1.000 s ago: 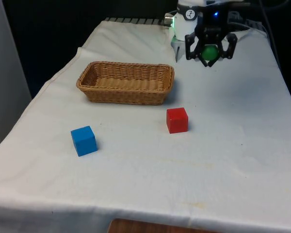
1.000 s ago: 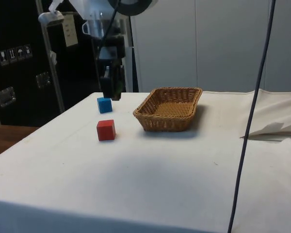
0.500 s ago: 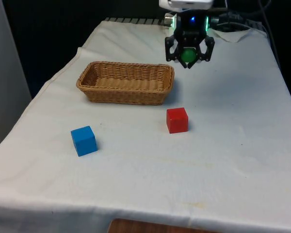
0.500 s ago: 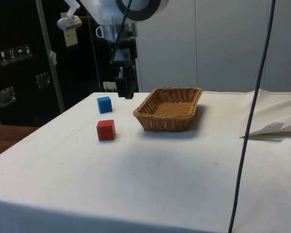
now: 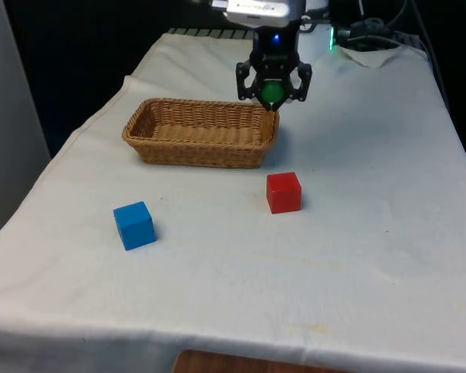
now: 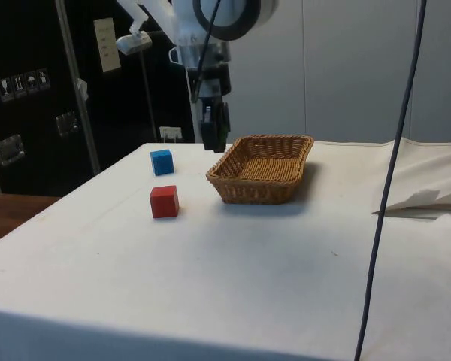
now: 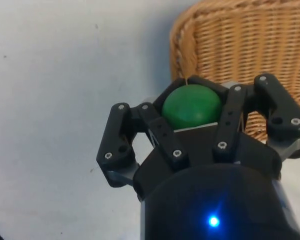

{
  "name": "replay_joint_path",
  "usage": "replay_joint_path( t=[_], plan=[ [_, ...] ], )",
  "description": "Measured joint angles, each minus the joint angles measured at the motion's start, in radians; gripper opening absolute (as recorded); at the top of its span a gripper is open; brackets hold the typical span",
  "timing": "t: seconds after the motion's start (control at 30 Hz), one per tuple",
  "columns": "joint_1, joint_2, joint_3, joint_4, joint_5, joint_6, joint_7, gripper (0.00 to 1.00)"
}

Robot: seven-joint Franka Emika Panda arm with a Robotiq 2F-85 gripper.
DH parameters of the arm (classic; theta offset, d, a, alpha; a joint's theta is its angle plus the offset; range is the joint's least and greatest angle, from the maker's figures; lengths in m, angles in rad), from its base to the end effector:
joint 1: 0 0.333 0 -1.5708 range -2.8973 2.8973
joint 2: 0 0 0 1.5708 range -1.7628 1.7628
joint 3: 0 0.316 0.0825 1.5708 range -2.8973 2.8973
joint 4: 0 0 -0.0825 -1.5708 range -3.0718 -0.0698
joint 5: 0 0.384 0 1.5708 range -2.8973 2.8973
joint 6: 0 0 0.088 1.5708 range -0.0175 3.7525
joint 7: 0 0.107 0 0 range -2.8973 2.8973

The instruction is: Place all non-red objects into the basket.

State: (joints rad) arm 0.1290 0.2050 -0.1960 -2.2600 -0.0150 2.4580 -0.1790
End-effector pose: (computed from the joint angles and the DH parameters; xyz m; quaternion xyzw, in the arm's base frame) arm 0.5361 -0.0362 0.2723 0.9977 0.0637 -0.0047 0.0242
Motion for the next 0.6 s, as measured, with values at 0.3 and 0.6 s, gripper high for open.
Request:
replay_joint_path(
  t=[0.3, 0.6],
  plan=[
    [-0.001, 0.000, -0.054, -0.038, 0.000, 0.024, -0.048, 0.00],
    [-0.001, 0.002, -0.087, -0.081, -0.005, 0.075, -0.066, 0.00]
  ],
)
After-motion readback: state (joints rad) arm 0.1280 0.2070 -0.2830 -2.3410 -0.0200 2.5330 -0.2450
